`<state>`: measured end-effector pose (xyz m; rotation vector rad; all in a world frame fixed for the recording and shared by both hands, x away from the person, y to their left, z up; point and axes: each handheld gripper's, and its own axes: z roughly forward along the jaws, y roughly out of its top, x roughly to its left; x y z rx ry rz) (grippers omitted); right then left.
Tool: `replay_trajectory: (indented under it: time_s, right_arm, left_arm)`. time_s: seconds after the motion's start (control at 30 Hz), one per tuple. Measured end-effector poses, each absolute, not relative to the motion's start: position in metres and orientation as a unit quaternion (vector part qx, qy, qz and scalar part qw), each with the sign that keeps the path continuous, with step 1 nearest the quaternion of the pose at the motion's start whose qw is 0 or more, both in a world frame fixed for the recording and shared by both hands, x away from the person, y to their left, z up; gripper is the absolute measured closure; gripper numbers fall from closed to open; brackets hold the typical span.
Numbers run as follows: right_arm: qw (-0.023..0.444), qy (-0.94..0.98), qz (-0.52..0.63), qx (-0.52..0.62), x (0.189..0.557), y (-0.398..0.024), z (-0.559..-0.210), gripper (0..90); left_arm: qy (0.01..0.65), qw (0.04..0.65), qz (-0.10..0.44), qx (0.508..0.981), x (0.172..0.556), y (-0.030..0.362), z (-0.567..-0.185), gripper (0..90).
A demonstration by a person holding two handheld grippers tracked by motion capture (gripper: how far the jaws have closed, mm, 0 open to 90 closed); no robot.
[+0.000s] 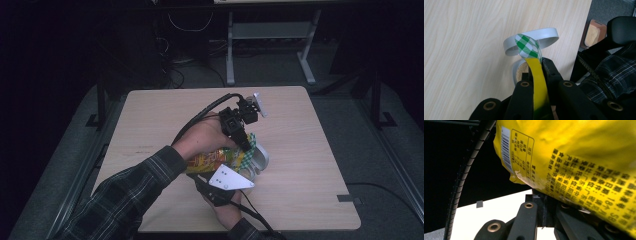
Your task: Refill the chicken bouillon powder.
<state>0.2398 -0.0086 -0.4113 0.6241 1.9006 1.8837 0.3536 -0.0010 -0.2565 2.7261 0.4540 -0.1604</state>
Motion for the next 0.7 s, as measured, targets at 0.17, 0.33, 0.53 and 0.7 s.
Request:
replay_trajectory:
  time_s: [0.17, 0.33, 0.53, 0.7]
  right_arm:
    - [0.196, 0.678, 0.672, 0.222, 0.2397, -0.0086, -0.4112, 90.0]
    - [0.196, 0.678, 0.673, 0.222, 0.2398, -0.0085, -0.4111, 90.0]
    - [0.2, 0.678, 0.672, 0.221, 0.2417, -0.01, -0.4089, 90.0]
    - [0.203, 0.676, 0.673, 0.222, 0.243, -0.0111, -0.4079, 90.0]
  left_arm:
    - [0.161, 0.185, -0.057, 0.968, 0.3536, -0.0009, -0.256, 86.3]
    - [0.163, 0.186, -0.057, 0.967, 0.3537, -0.0009, -0.2558, 86.3]
    - [0.165, 0.191, -0.053, 0.966, 0.3551, -0.0016, -0.252, 86.3]
    - [0.162, 0.191, -0.052, 0.967, 0.3557, -0.0026, -0.2513, 86.2]
